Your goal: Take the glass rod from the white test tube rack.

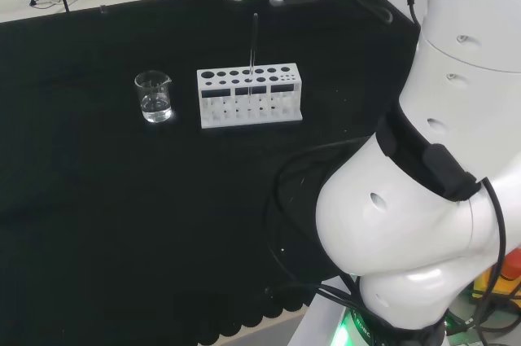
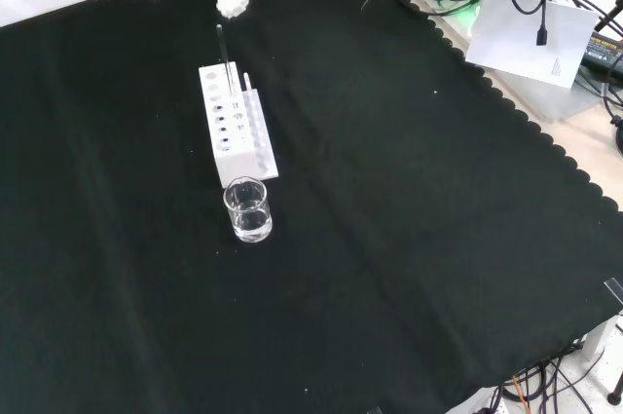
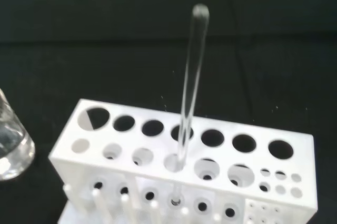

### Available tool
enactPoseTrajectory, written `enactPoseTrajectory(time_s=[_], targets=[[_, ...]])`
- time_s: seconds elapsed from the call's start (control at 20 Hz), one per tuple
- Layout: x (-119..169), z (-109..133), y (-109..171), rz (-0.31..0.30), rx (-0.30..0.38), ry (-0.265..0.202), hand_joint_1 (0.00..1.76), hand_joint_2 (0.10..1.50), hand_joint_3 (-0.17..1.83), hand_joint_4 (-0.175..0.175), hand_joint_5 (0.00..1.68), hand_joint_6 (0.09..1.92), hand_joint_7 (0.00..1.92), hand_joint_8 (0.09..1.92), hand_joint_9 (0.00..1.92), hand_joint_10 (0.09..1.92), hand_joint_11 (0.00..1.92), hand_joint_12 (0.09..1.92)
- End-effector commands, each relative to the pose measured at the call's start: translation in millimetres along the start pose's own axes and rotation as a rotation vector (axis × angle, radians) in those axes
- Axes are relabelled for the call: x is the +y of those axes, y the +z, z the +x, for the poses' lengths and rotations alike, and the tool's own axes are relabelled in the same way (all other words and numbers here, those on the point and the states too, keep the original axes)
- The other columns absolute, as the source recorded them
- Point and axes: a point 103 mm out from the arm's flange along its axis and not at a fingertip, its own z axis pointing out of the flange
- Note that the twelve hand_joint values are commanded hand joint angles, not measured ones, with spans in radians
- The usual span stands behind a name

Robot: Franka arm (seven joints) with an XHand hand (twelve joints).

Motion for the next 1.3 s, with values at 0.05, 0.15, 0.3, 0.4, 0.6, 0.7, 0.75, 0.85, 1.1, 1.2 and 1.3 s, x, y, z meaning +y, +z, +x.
enactPoseTrajectory(time_s=[0.05, 0.15, 0.3, 0.4, 0.6, 0.7, 0.75, 0.85, 1.1, 1.2, 1.3], targets=[[3.2, 0.1, 22.1, 0.013, -0.019, -0.001, 0.56, 0.92, 0.44, -0.124, 0.08, 0.09, 0.10, 0.94, 0.24, 0.96, 0.00, 1.41], [3.4, -1.6, 27.9, 0.016, -0.015, 0.004, 0.56, 0.92, 0.44, -0.124, 0.09, 0.09, 0.11, 0.95, 0.24, 0.96, 0.00, 1.42], [3.1, -5.4, 35.6, 0.009, 0.005, 0.004, 0.56, 0.92, 0.44, -0.125, 0.09, 0.09, 0.16, 0.96, 0.28, 0.97, 0.00, 1.43], [2.8, -6.4, 41.5, 0.006, -0.016, 0.006, 0.56, 0.92, 0.44, -0.127, 0.09, 0.09, 0.22, 0.98, 0.35, 0.96, 0.01, 1.46], [6.0, -7.0, 50.3, 0.033, -0.021, 0.005, 0.56, 0.93, 0.45, -0.147, 0.16, 0.09, 0.39, 1.00, 0.59, 0.96, 0.17, 1.45], [9.5, -6.4, 54.3, 0.043, -0.016, 0.015, 0.55, 0.93, 0.46, -0.160, 0.24, 0.09, 0.47, 1.02, 0.68, 0.98, 0.25, 1.43], [10.4, -7.3, 55.9, 0.046, -0.015, 0.013, 0.55, 0.93, 0.46, -0.167, 0.29, 0.09, 0.54, 1.04, 0.73, 0.99, 0.30, 1.42], [12.9, -9.8, 59.7, 0.042, -0.025, 0.000, 0.56, 0.93, 0.46, -0.174, 0.36, 0.12, 0.69, 1.06, 0.87, 1.02, 0.47, 1.38], [15.6, -15.6, 60.5, 0.026, -0.007, -0.016, 0.60, 0.94, 0.46, -0.165, 0.38, 0.23, 0.97, 1.09, 1.17, 1.07, 0.87, 1.26], [16.3, -16.7, 61.4, 0.032, -0.005, -0.019, 0.61, 0.93, 0.47, -0.162, 0.36, 0.37, 1.01, 1.09, 1.24, 1.09, 0.94, 1.24], [15.7, -17.0, 62.5, 0.031, 0.001, -0.027, 0.63, 0.93, 0.47, -0.161, 0.35, 0.53, 1.04, 1.09, 1.31, 1.13, 1.05, 1.21]])
